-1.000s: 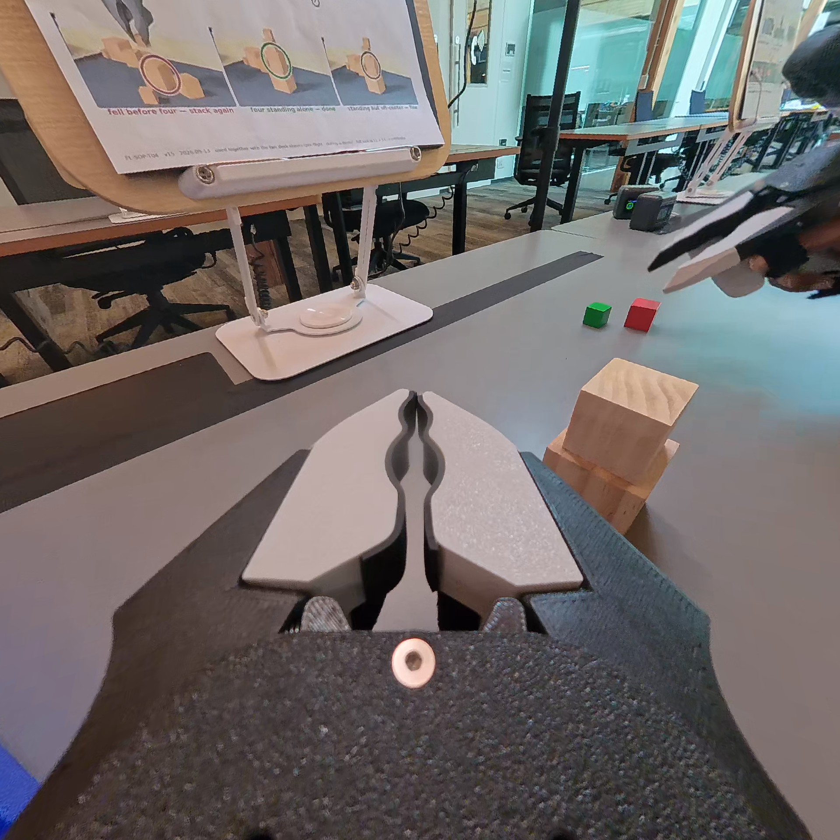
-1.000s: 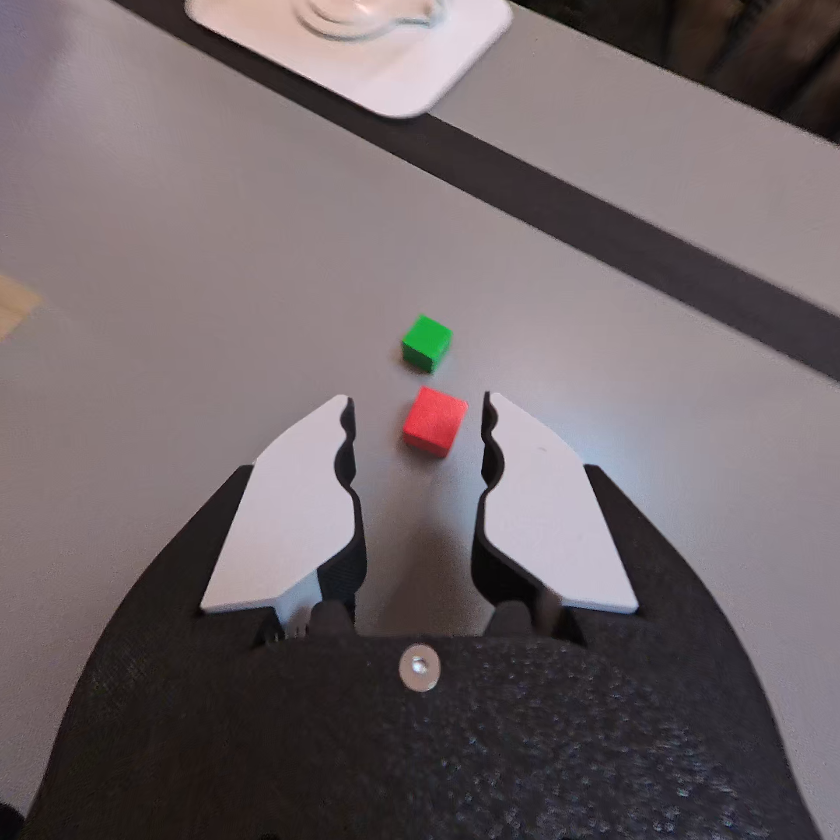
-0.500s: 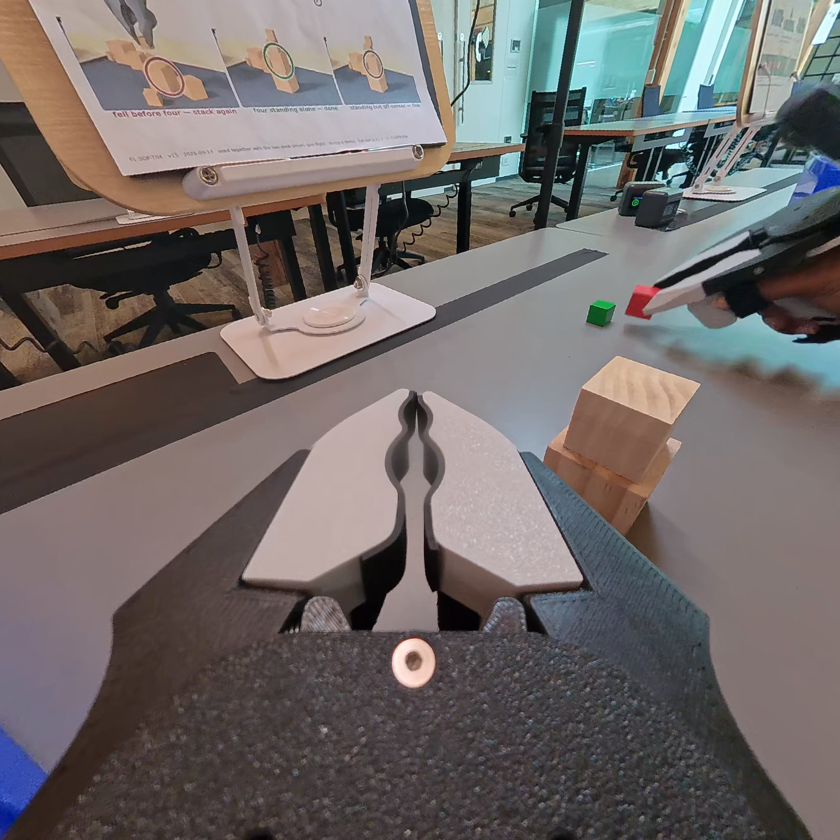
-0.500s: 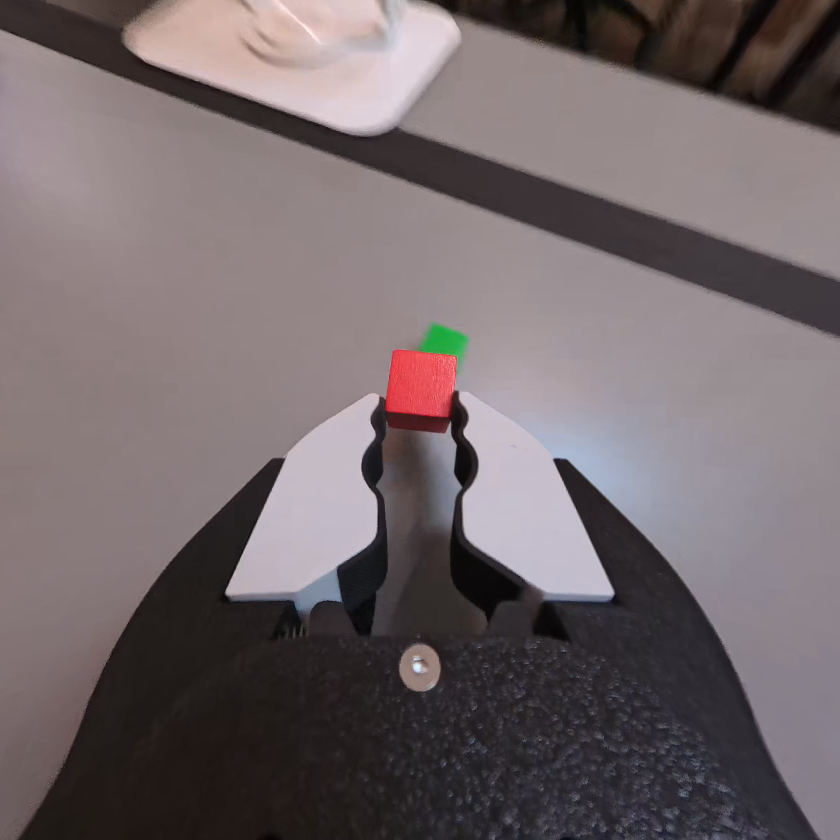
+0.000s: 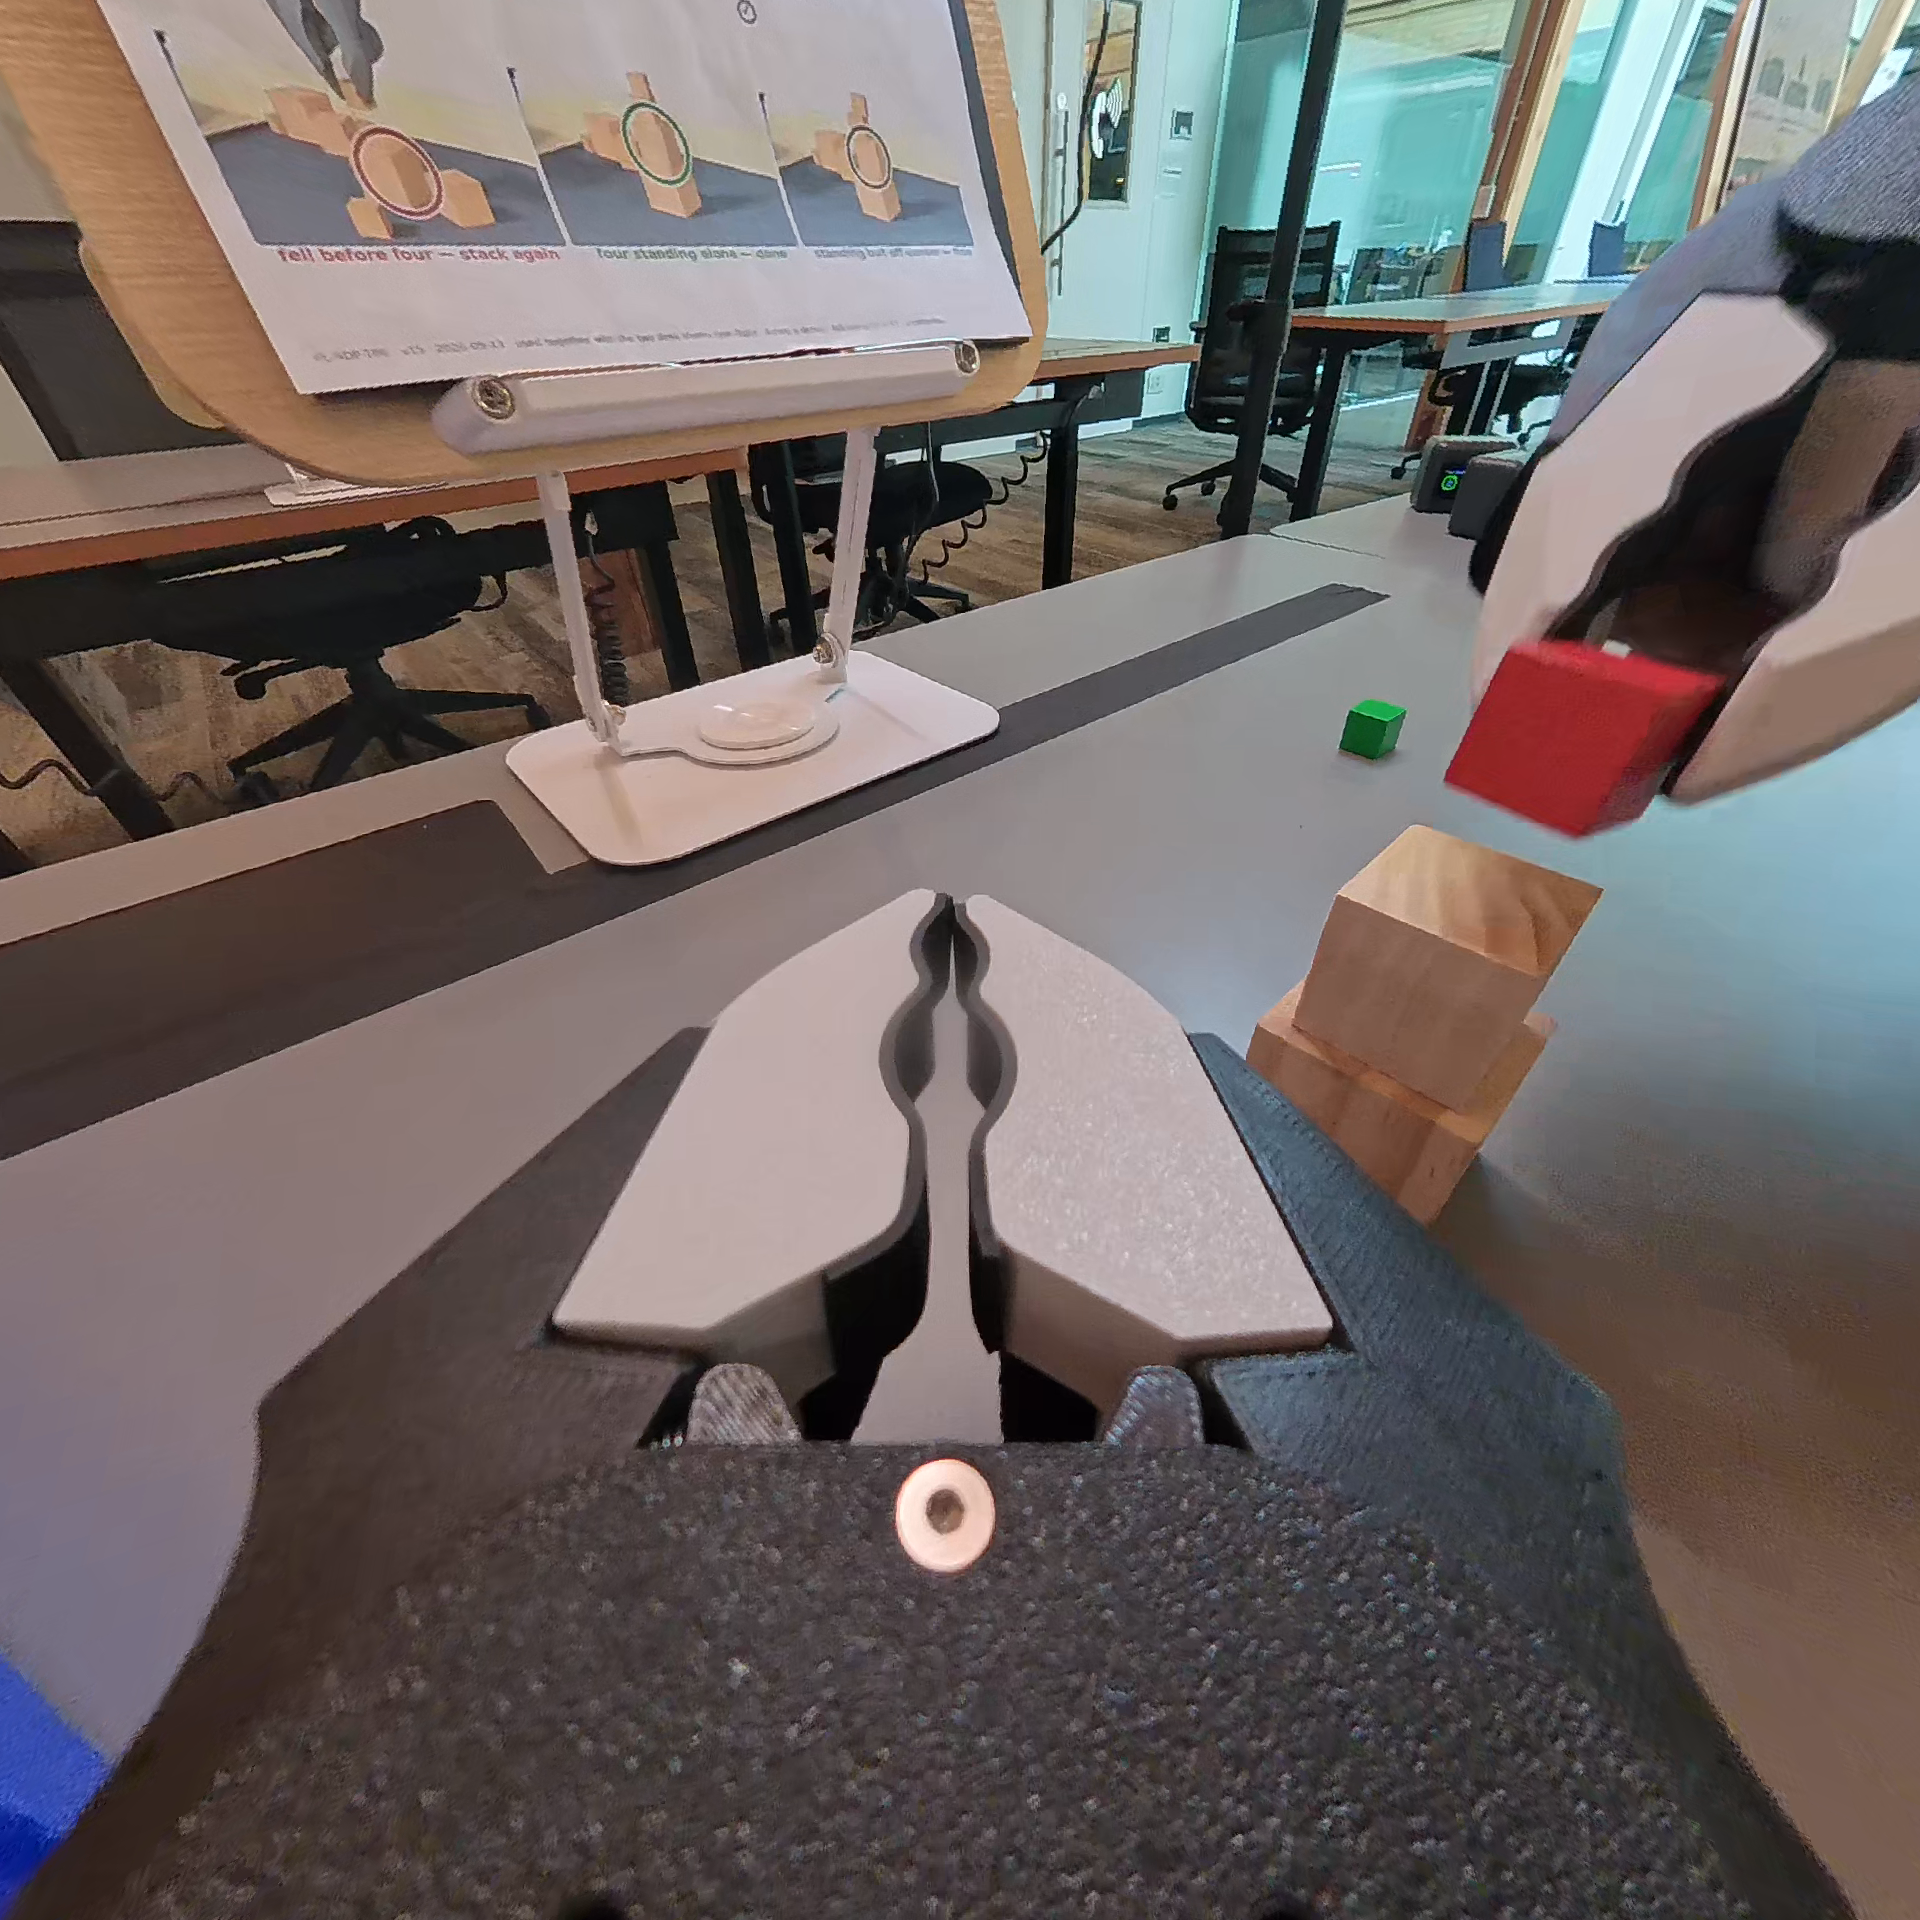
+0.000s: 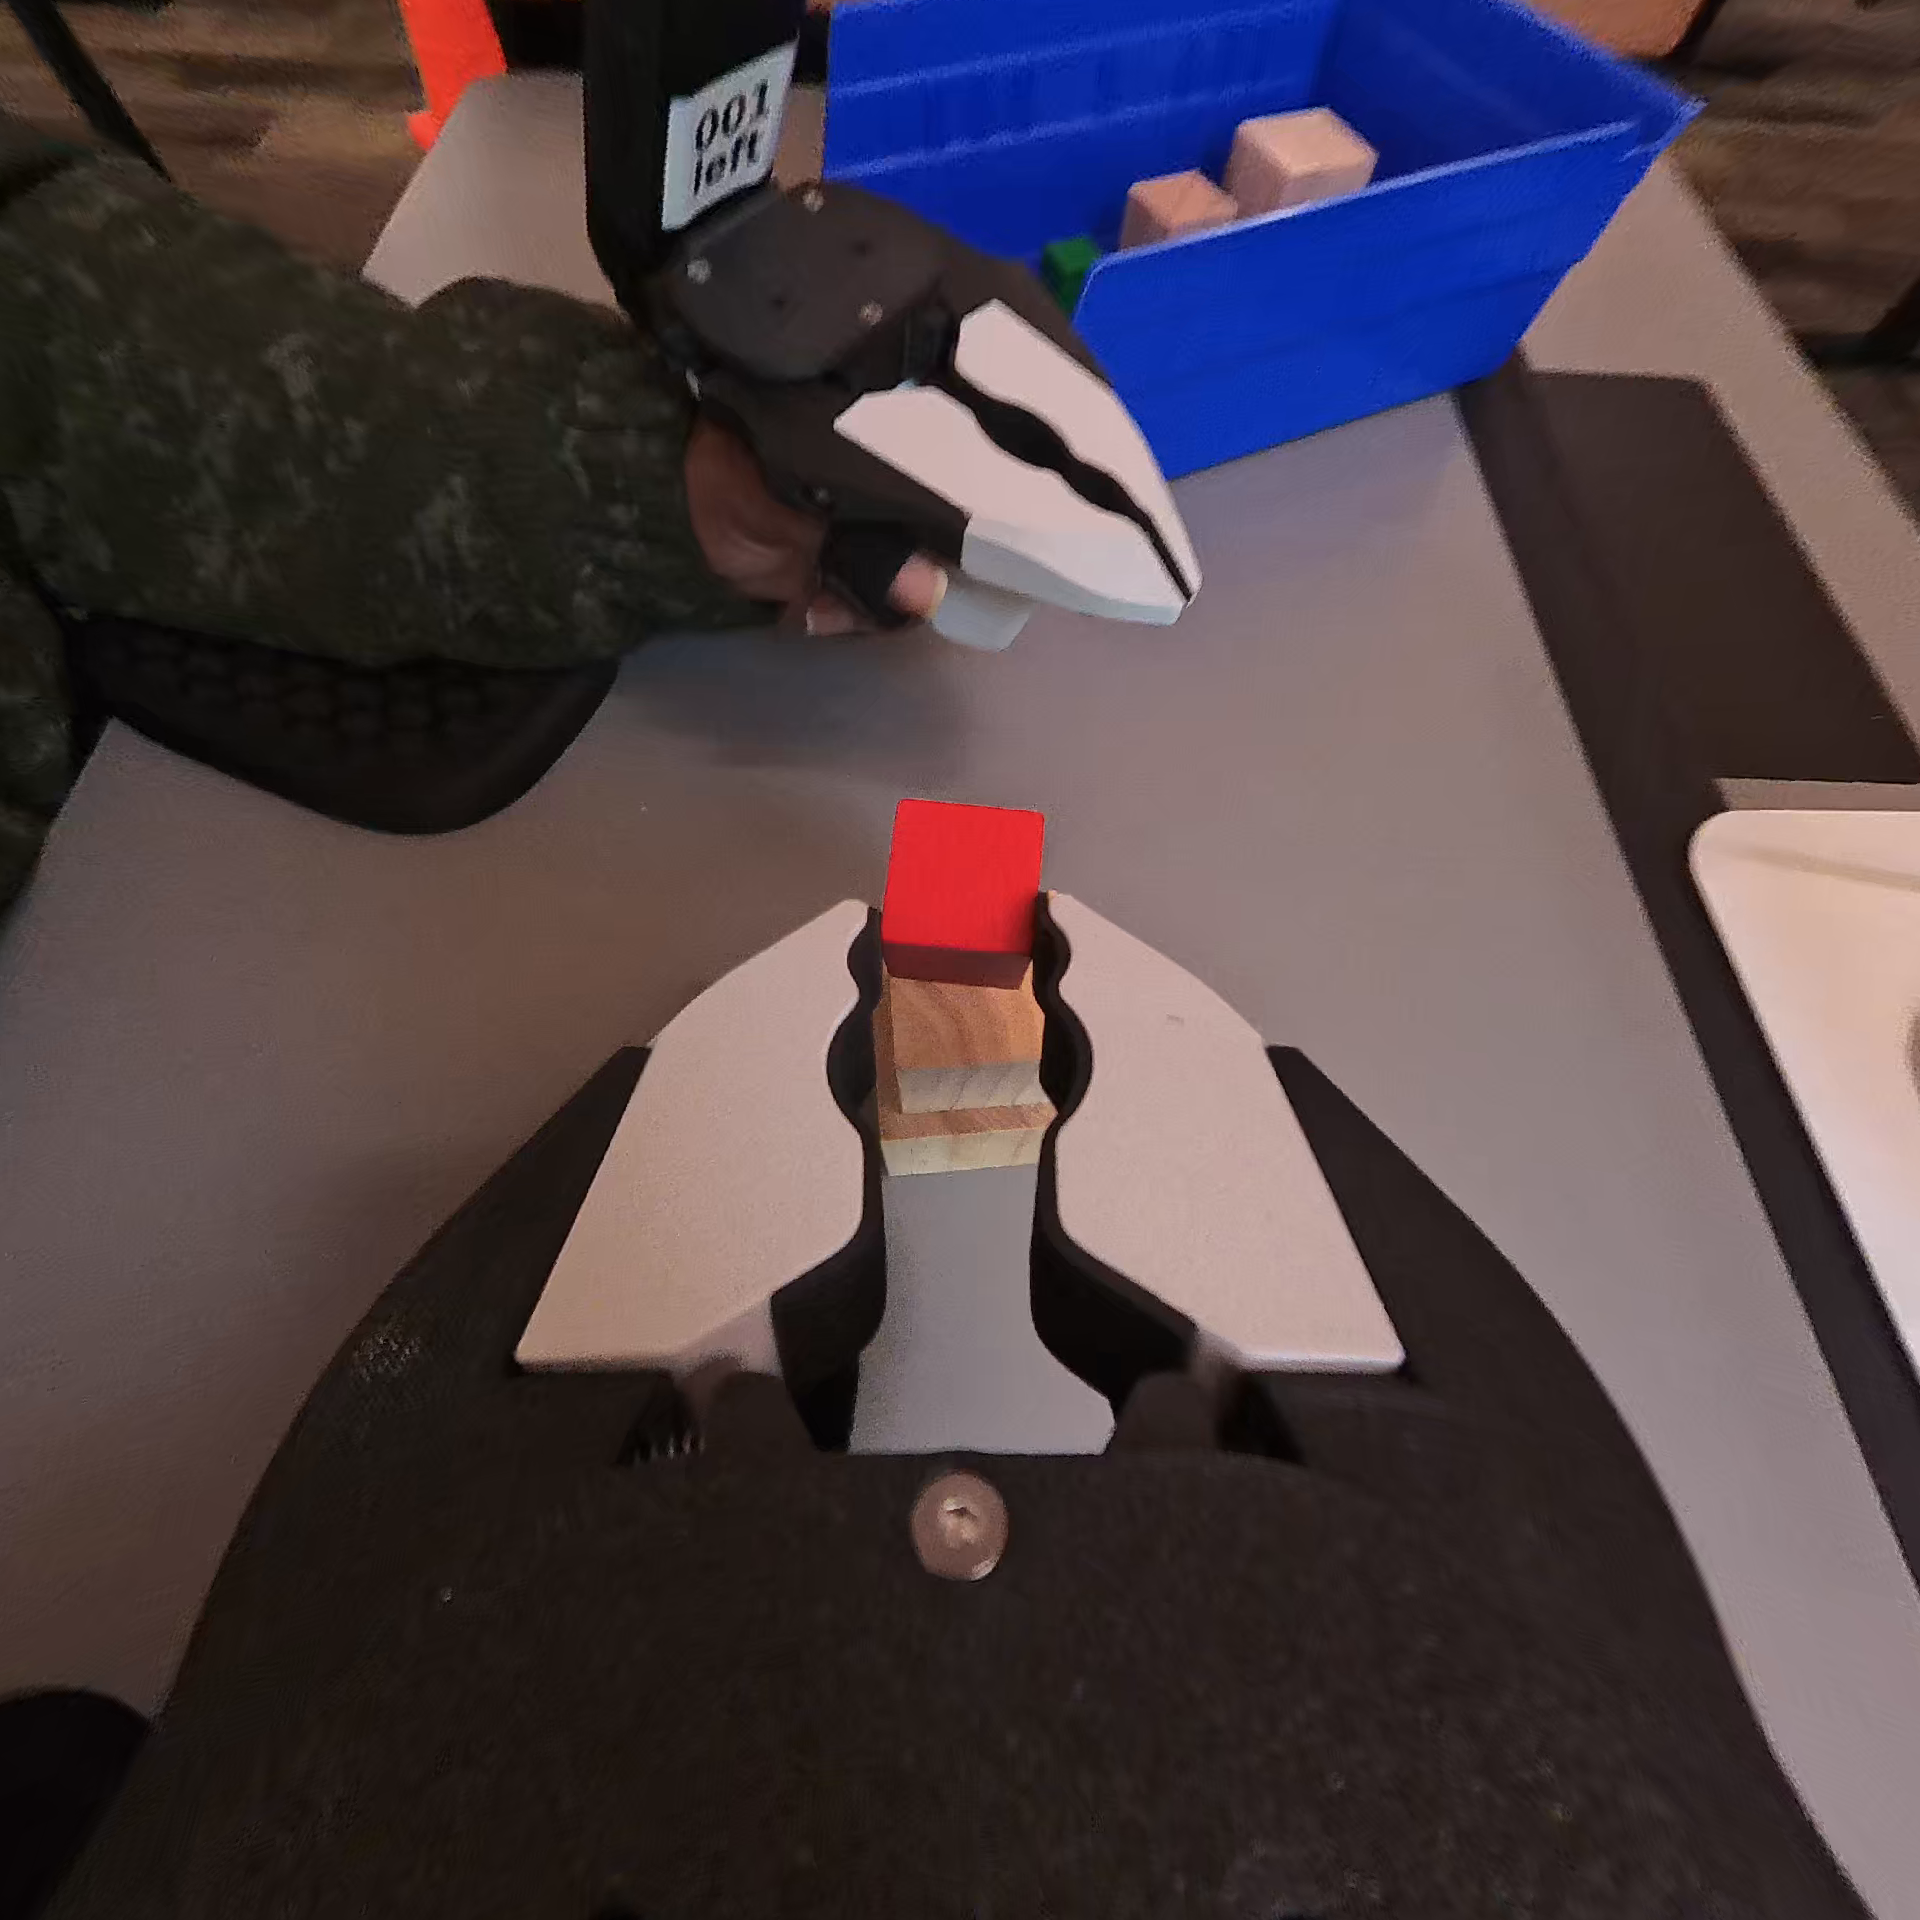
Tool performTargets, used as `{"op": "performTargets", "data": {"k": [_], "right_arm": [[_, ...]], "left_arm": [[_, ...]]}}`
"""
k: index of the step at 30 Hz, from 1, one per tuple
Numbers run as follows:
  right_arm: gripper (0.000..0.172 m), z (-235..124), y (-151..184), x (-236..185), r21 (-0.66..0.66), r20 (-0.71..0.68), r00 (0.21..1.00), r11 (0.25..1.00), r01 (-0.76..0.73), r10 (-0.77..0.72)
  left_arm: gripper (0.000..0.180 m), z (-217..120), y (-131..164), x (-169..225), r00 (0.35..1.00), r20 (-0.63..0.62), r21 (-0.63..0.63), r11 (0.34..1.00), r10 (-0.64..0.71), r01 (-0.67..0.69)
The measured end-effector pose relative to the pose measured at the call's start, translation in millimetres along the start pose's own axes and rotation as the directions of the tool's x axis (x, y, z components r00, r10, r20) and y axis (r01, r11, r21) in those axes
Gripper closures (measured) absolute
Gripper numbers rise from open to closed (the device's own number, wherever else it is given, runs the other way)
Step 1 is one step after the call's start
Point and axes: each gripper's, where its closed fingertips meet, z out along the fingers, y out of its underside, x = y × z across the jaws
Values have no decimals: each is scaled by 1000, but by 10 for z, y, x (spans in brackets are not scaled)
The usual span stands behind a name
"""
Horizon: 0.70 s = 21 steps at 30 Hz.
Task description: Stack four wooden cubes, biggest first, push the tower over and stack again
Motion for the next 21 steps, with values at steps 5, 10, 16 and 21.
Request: {"op": "performTargets", "data": {"k": [5, 10, 16, 21], "right_arm": [[144, 111, 140, 4, -69, 57, 998, 998, -3, 7], [144, 100, 182, 27, -104, 71, 997, 994, 14, -6], [144, 104, 188, 7, -155, 105, 992, 984, 83, -67], [142, 119, 226, 9, -214, 109, 987, 967, 136, -115]], "left_arm": [[180, -22, -51, -32, 1000, -4, 26, 1000, -11, 11], [180, -26, -71, -11, 999, -39, 43, 999, -29, 31], [180, -23, -75, 37, 998, -65, 47, 999, -16, 19], [180, -17, -48, 42, 998, -65, 37, 999, -17, 19]]}}
